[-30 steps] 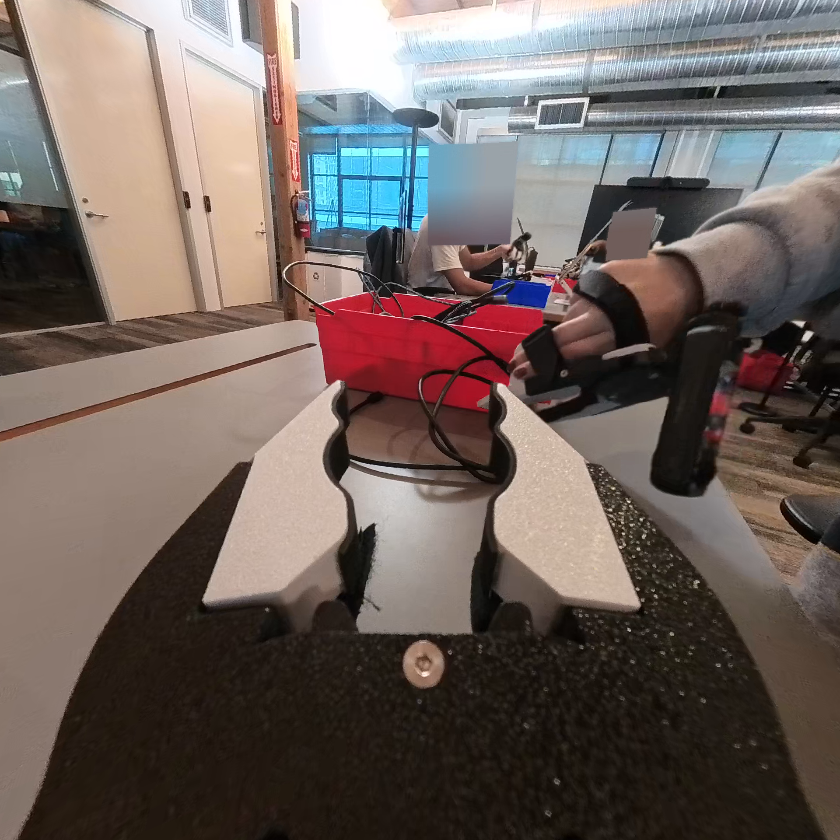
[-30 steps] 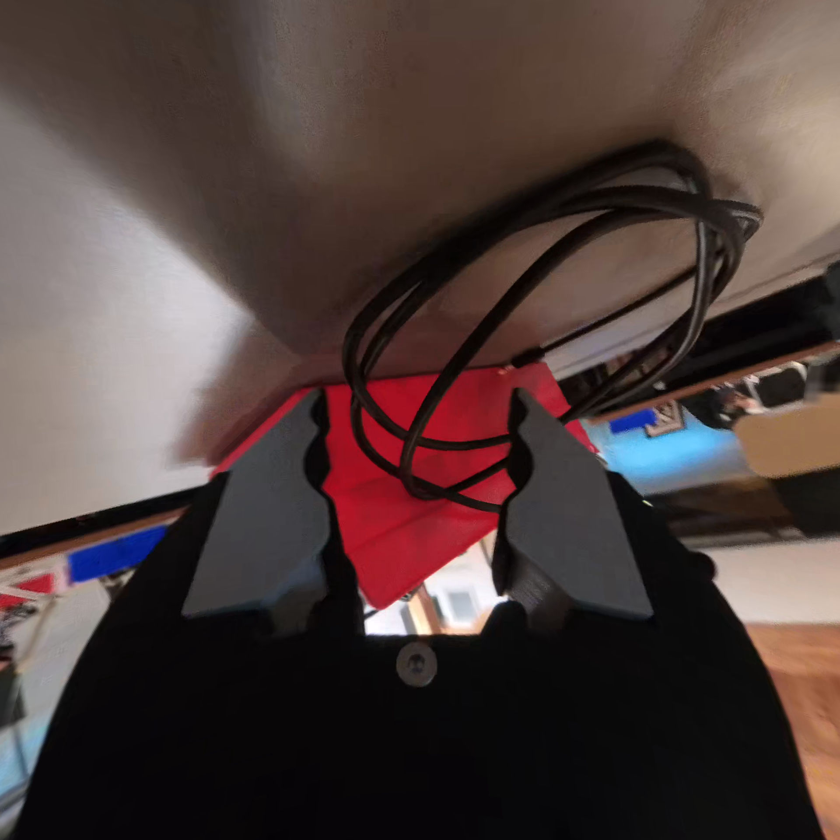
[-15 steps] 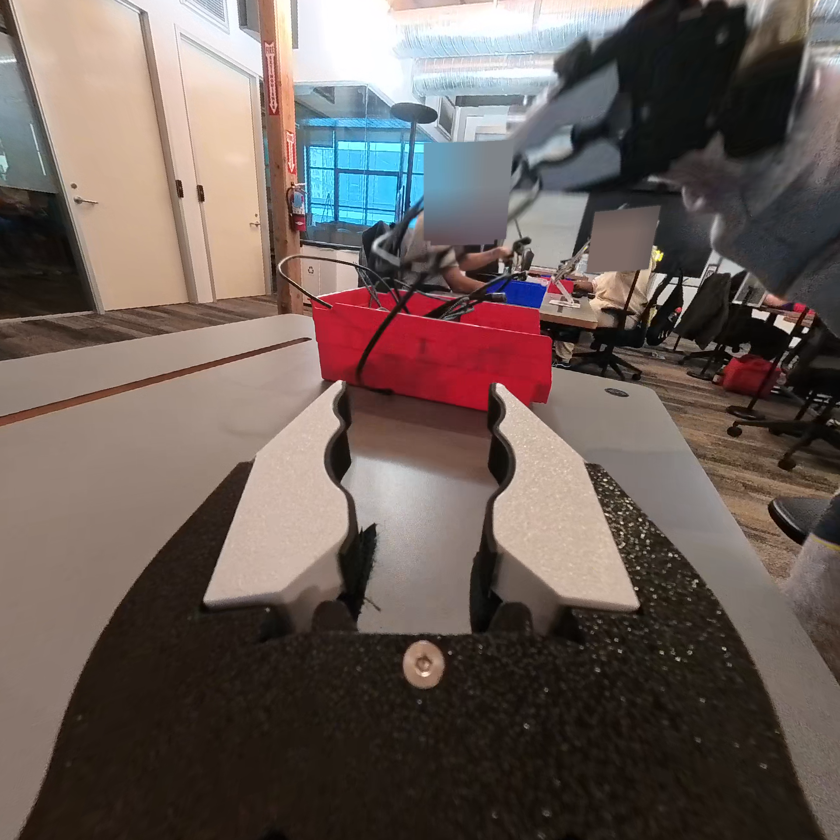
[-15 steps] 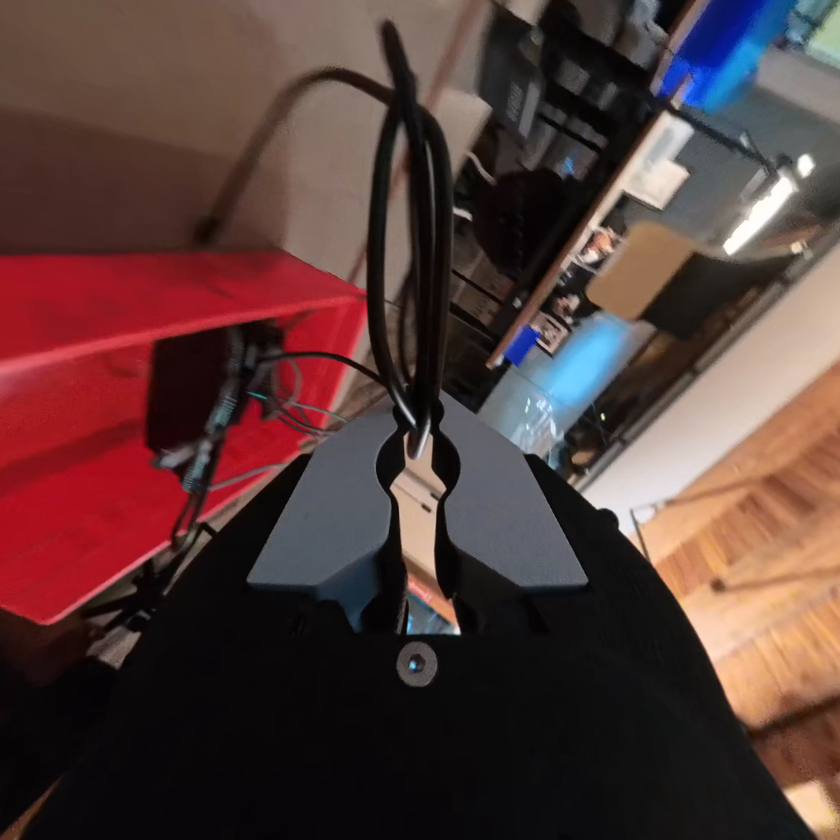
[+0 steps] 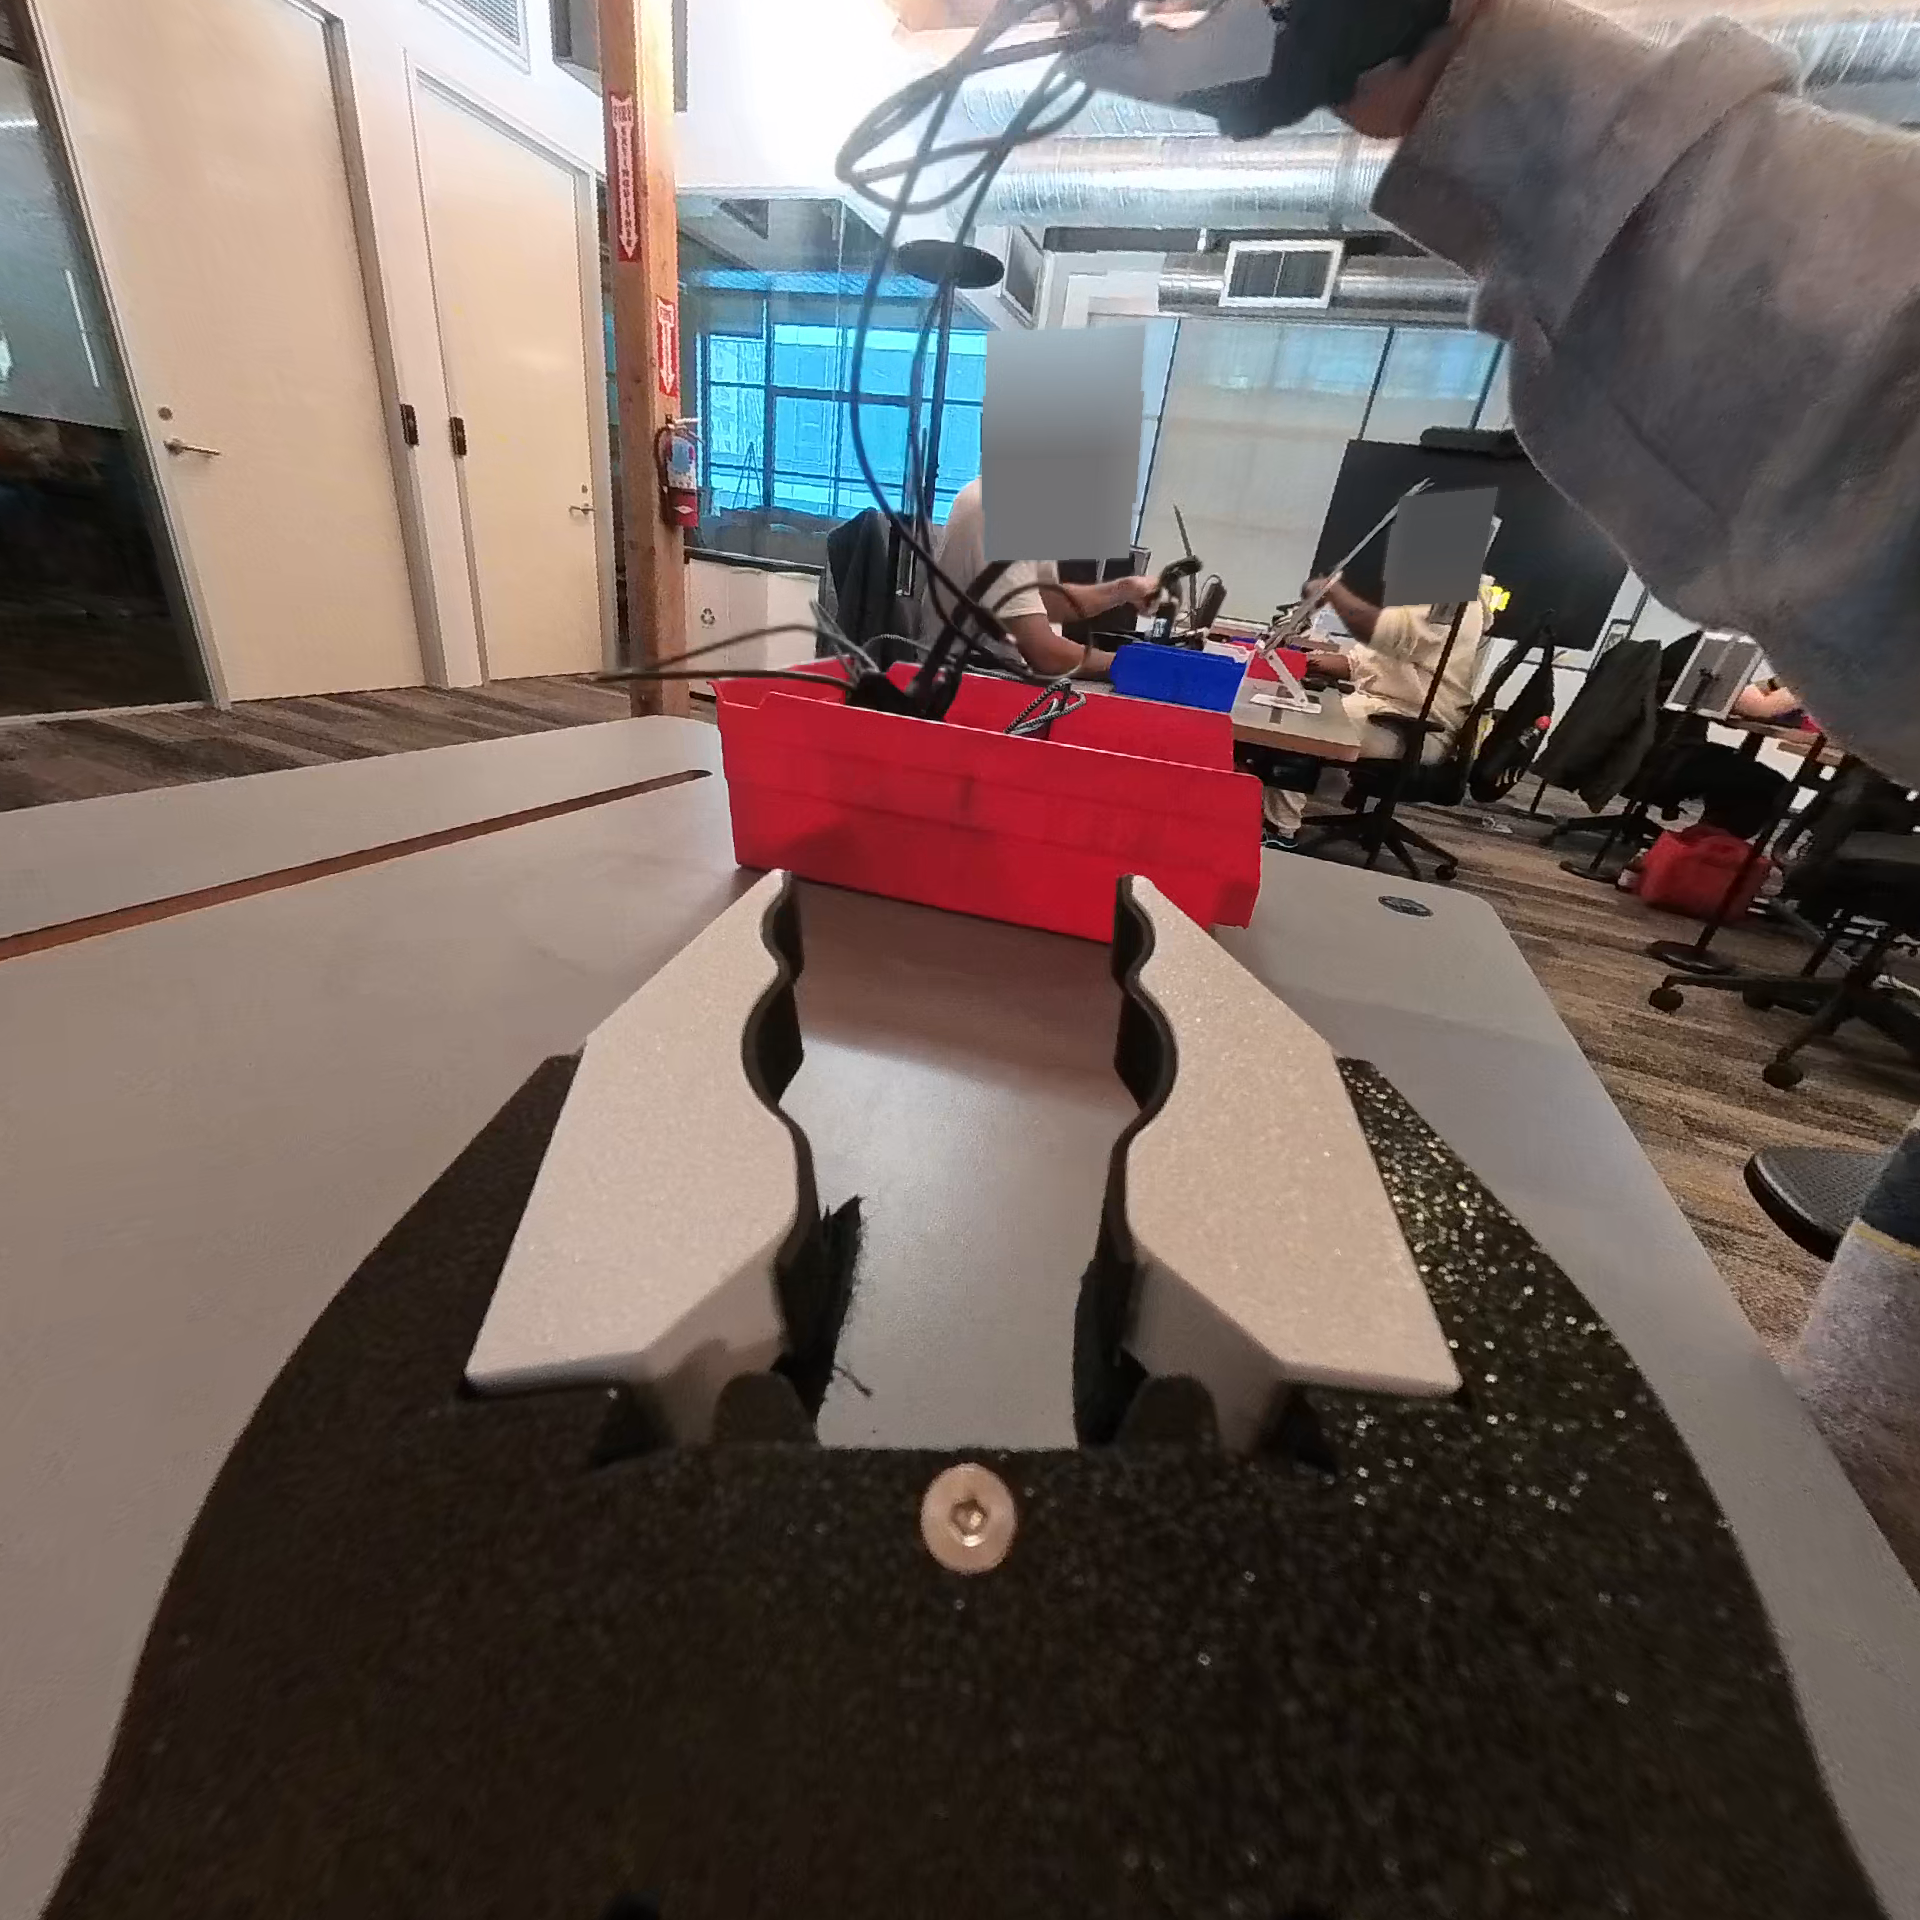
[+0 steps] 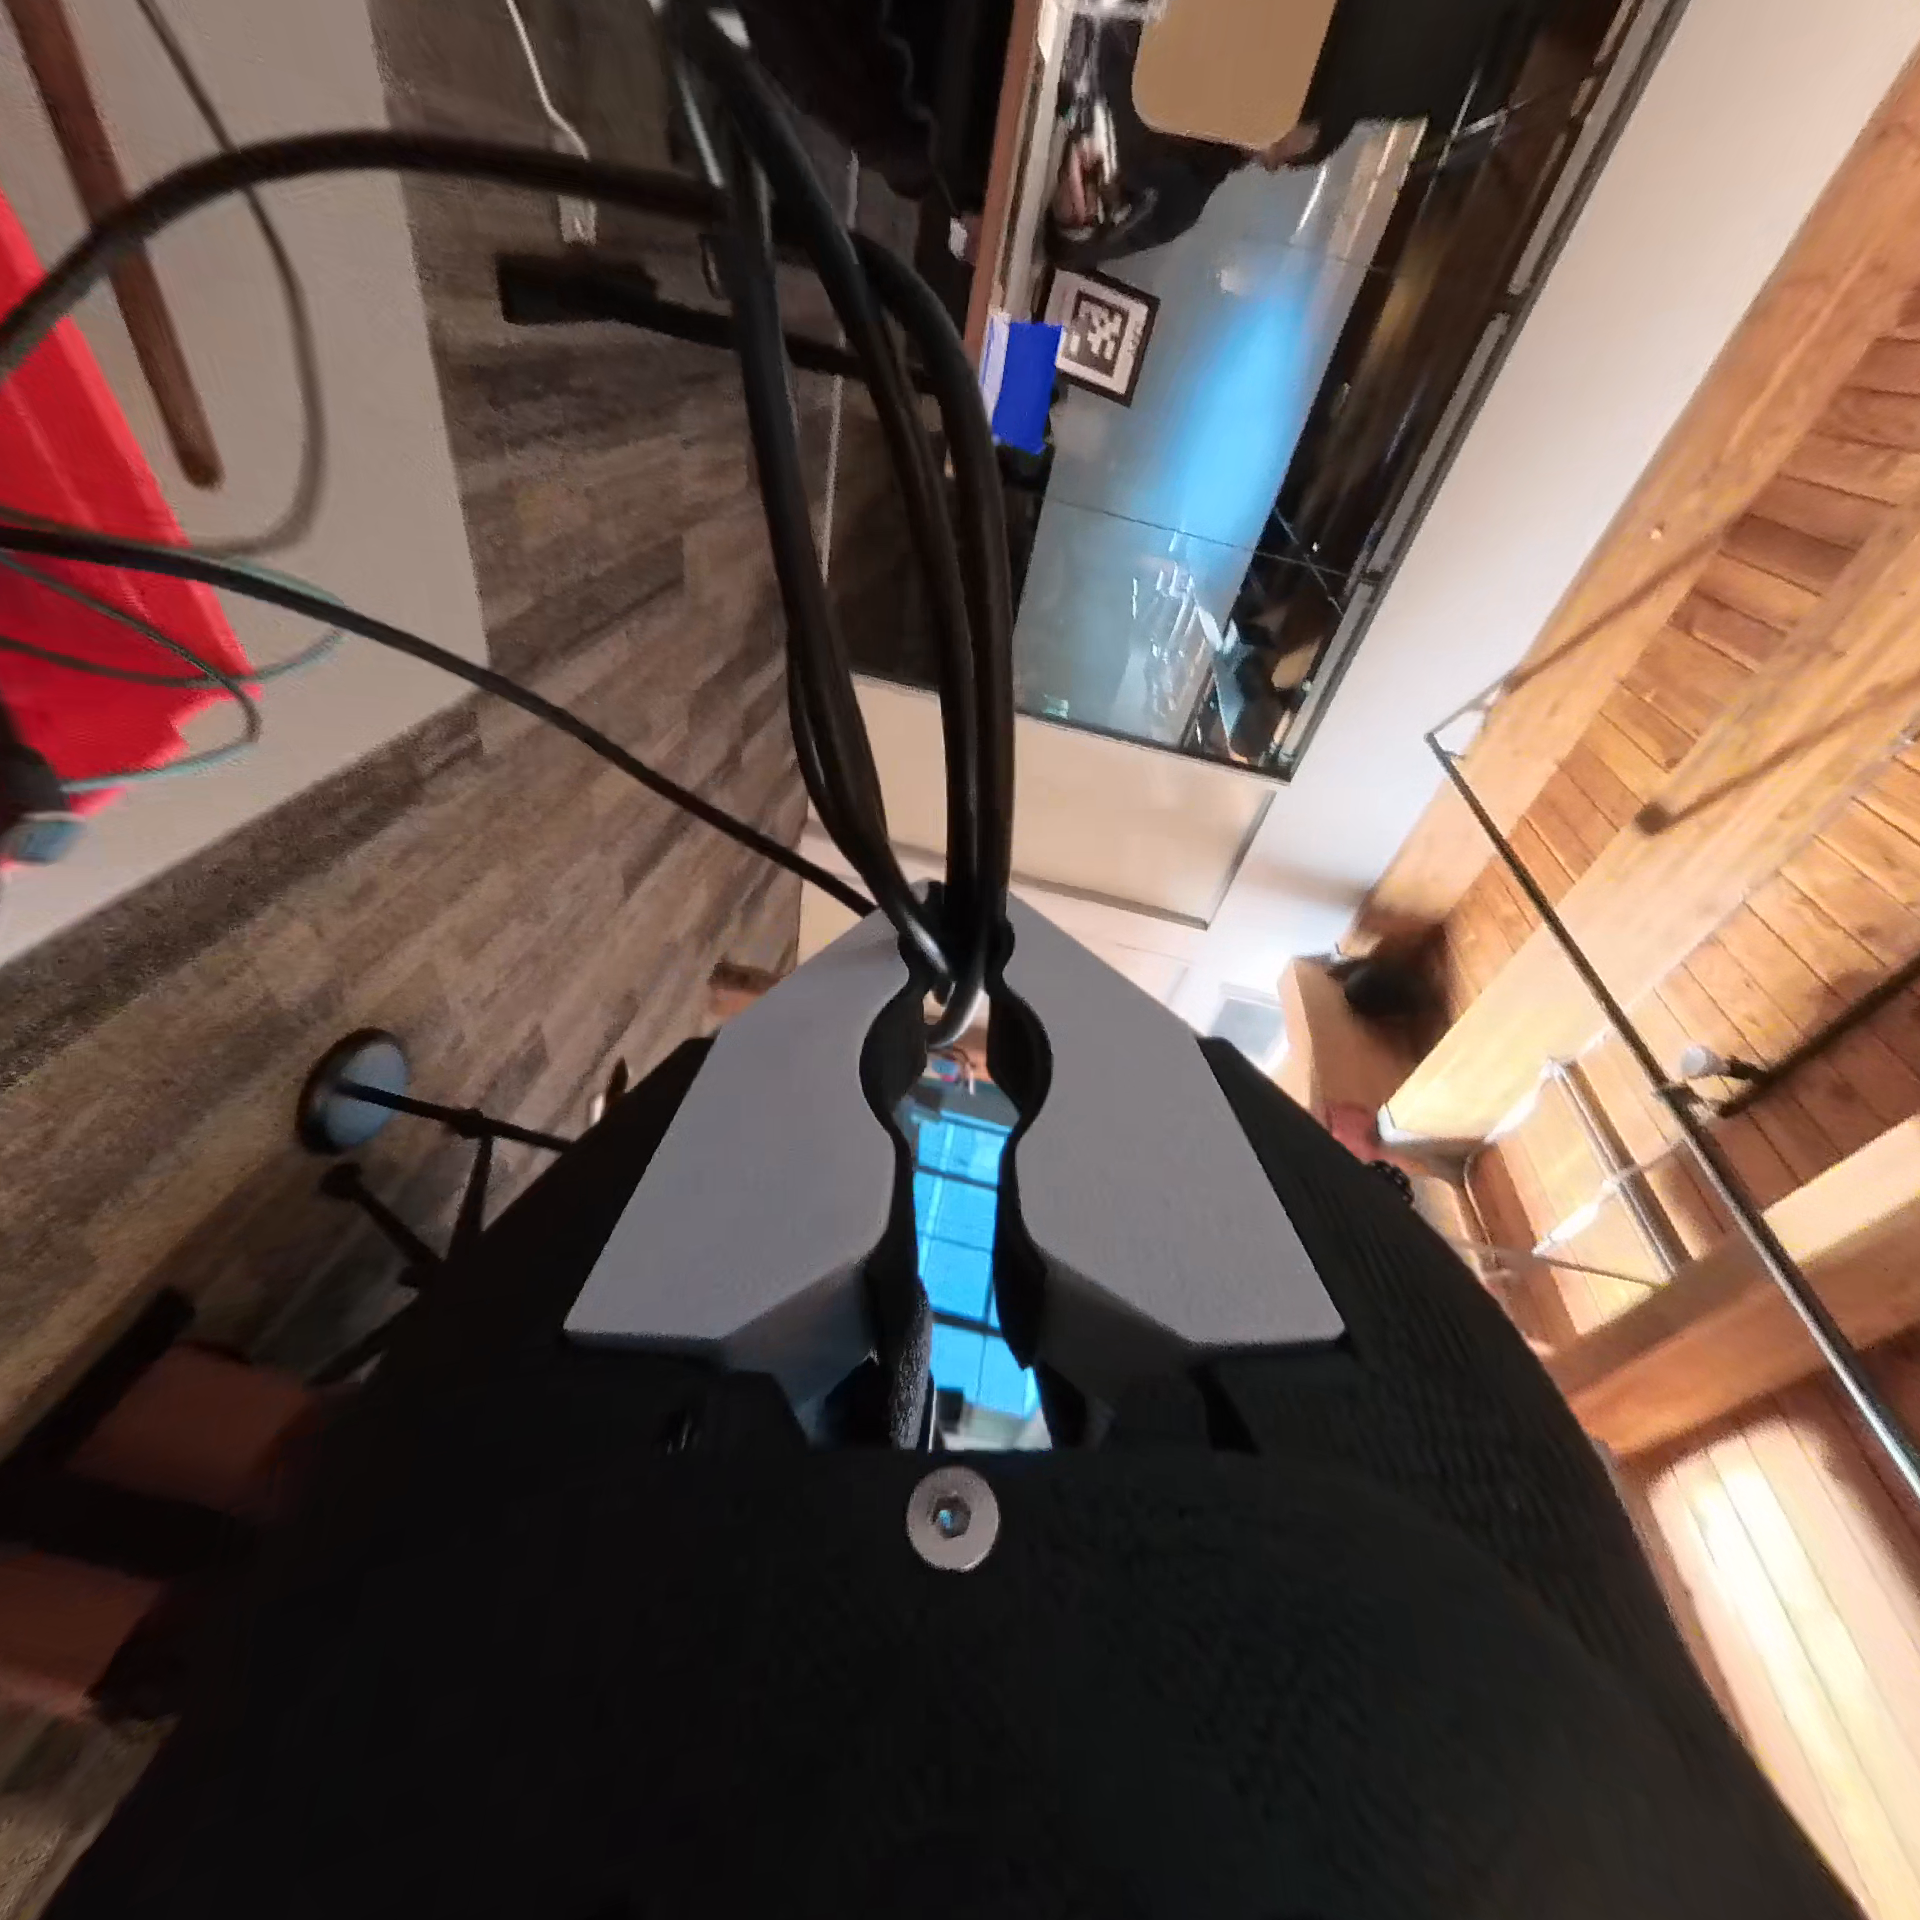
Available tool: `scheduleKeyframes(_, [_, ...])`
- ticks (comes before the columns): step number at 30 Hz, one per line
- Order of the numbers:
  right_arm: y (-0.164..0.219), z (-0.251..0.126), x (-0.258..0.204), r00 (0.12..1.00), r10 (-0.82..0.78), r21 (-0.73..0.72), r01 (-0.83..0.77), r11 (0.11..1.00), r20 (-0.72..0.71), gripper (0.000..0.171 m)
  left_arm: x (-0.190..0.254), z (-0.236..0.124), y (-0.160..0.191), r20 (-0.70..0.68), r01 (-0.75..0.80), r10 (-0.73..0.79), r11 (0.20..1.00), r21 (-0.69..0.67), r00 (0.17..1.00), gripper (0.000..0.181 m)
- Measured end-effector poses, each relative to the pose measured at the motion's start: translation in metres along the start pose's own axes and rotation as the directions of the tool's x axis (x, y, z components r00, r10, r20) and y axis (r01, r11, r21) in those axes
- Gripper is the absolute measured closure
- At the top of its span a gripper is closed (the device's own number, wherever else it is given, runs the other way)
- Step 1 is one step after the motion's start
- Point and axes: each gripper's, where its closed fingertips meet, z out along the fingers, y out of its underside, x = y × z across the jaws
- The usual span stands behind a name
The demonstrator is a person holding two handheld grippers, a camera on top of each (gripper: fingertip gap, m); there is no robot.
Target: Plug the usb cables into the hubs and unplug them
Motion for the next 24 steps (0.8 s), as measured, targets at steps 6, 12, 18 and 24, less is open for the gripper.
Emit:
scheduleKeyframes(6, [0.011,0.028,-0.009,0.974,-0.226,-0.071,0.224,0.972,-0.025,0.169,0.001,0.0,0.0,-0.004,-0.004,0.004,1.0,-0.001,1.0,0.123])
scheduleKeyframes(12, [-0.041,0.039,-0.104,0.879,-0.426,0.161,0.398,0.903,0.215,0.168,0.002,0.001,0.0,-0.01,-0.001,0.001,1.0,0.0,1.0,0.123])
scheduleKeyframes(18, [-0.07,0.052,-0.183,0.807,-0.182,0.206,0.077,0.976,0.561,0.169,0.005,0.001,0.0,-0.022,-0.002,0.002,1.0,-0.003,1.0,0.125])
scheduleKeyframes(24, [-0.079,0.045,-0.266,0.462,0.062,0.012,-0.155,0.988,0.885,0.17,0.005,0.001,-0.001,-0.027,0.001,-0.001,1.0,0.0,1.0,0.125])
